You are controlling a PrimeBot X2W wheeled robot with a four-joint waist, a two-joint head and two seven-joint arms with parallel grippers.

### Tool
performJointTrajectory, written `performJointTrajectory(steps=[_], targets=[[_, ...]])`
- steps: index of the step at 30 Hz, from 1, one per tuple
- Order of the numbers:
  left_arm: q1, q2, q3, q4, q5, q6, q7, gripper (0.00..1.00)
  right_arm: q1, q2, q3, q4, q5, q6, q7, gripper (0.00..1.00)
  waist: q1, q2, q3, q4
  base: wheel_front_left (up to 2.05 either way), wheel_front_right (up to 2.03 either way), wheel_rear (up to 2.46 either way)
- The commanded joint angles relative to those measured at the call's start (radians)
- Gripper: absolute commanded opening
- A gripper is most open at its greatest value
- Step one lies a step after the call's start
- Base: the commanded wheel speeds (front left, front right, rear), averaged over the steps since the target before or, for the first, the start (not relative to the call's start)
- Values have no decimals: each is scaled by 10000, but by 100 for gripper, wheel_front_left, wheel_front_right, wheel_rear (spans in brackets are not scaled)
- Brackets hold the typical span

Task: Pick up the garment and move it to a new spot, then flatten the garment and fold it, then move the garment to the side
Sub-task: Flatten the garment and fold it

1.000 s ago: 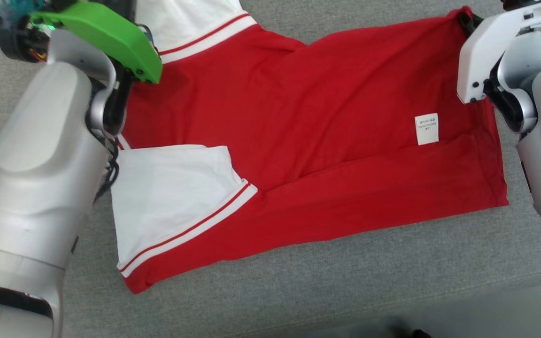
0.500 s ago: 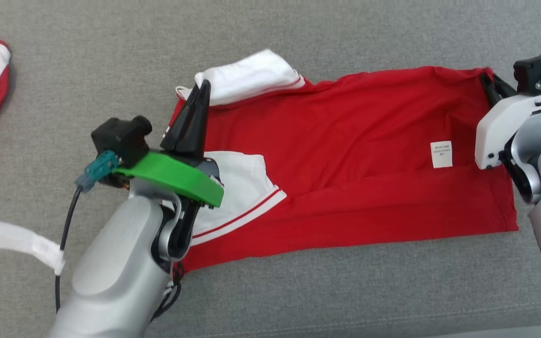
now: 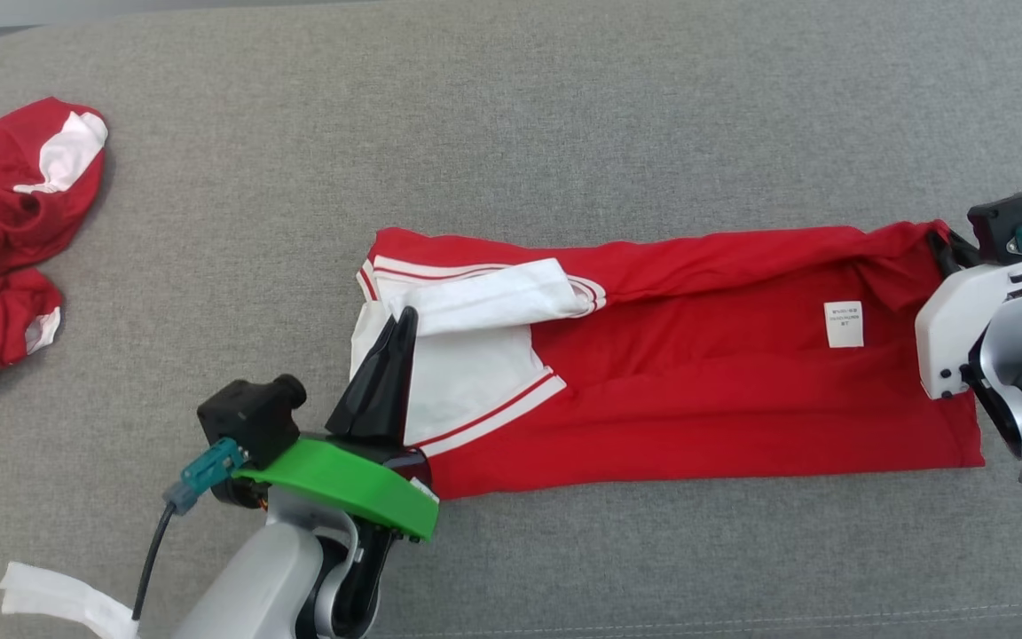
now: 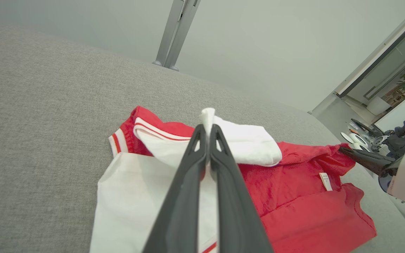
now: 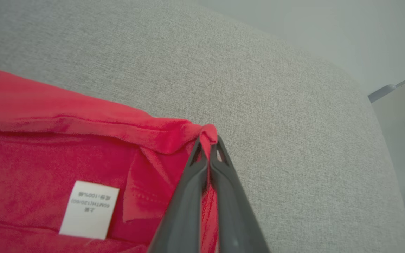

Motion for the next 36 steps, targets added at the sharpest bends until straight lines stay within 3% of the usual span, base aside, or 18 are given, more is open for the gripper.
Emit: performJointTrajectory(steps=[1, 8, 9, 10, 11, 12, 13, 20, 25, 36], targets=[[312, 53, 16, -113, -49, 110, -18, 0, 223, -135, 4, -7, -152, -13, 131, 0, 1, 0, -136, 75, 0, 0, 0], [960, 224, -176, -54, -67, 393, 216, 0, 718, -240, -129, -140, -260, -13, 673, 0, 1, 0, -392, 125, 0, 0, 0], [983, 270, -212, 0, 10, 444, 251, 0, 803, -227, -171, -156, -232, -13, 776, 32, 1, 0, -413, 134, 0, 0, 0], [1019, 211, -219, 26, -81, 436, 285, 0, 865, -204, -224, -161, -207, -13, 867, 100, 1, 0, -432, 143, 0, 0, 0], [1054, 177, -256, 101, -123, 406, 357, 0, 916, -171, -265, -217, -195, -13, 922, 100, 1, 0, -455, 149, 0, 0, 0], [1054, 184, -281, 144, -115, 398, 360, 41, 945, -154, -303, -261, -179, -13, 957, 100, 1, 0, -472, 152, 0, 0, 0], [1064, 167, -305, 195, -159, 388, 420, 100, 991, -145, -333, -302, -168, -13, 960, 100, 1, 0, -488, 152, 0, 0, 0], [1100, 212, -280, 766, -19, 233, 122, 100, 1317, 380, -1110, -753, 147, -14, 816, 100, 1, 0, -716, 124, 0, 0, 0], [989, 247, 126, 1069, 584, -24, -291, 100, 1767, 1108, -1900, -1534, 600, -14, 793, 100, 1, 0, -988, 207, 0, 0, 0], [1576, -726, 2907, 431, 3064, -1028, -339, 100, 2943, 2577, -3563, -2919, 775, -14, 1446, 100, 1, 0, -1483, 34, 0, 0, 0]])
